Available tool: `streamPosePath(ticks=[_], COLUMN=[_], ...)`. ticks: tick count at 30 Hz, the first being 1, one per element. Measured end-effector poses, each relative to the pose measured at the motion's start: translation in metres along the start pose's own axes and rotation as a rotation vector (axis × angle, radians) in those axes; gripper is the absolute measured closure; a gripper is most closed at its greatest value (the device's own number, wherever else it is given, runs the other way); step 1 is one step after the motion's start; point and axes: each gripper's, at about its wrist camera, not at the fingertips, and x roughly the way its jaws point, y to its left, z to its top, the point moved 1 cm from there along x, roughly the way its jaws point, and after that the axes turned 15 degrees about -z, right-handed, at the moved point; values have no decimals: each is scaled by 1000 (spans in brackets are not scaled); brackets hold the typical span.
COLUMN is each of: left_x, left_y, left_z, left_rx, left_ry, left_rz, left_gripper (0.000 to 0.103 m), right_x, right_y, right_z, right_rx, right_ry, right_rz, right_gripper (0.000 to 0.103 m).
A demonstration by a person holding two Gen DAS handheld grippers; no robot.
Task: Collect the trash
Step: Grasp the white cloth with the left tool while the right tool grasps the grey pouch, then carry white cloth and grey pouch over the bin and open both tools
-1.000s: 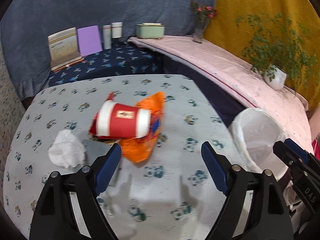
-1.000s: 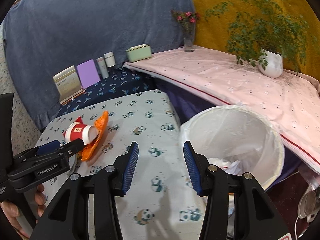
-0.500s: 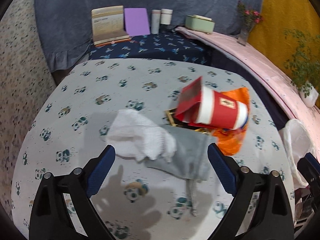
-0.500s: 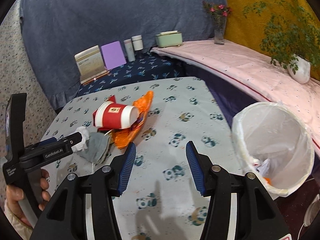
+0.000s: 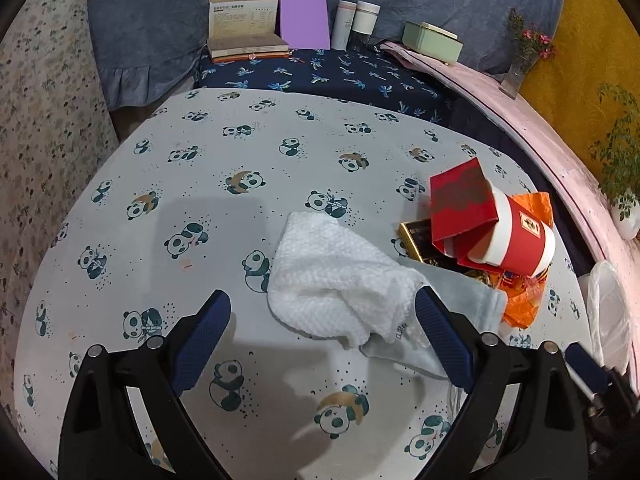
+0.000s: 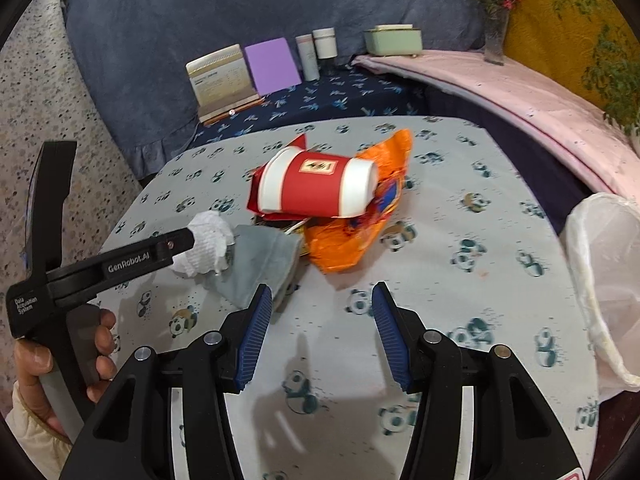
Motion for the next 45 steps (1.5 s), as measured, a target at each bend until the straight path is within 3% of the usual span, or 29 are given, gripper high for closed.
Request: streamPosePath(ticks=[9, 15, 21, 25, 33, 45], left_x=[16, 28, 30, 25, 5, -23], left_y=[10, 2, -8, -15, -43, -109], left_z=[11, 7, 0, -5, -22, -48], left_rx=[-29, 5, 47, 59, 89, 172], left_ry=[18, 58, 76, 76, 72, 69], left_rz=[-53, -89, -97, -107, -132, -206], left_gripper=[16, 39, 71, 85, 87, 87], right_x=[30, 44, 47, 39, -2, -60], right_y=[29, 40, 41, 36, 8, -55], right_z=[0, -1, -7, -10, -16, -16], right_rx=[-27, -46, -49, -35, 42, 148], right_ry=[52, 79, 94, 81, 22, -90], right_rz=[26, 32, 58, 74, 80, 8], right_gripper=[52, 55, 90, 99, 99, 100])
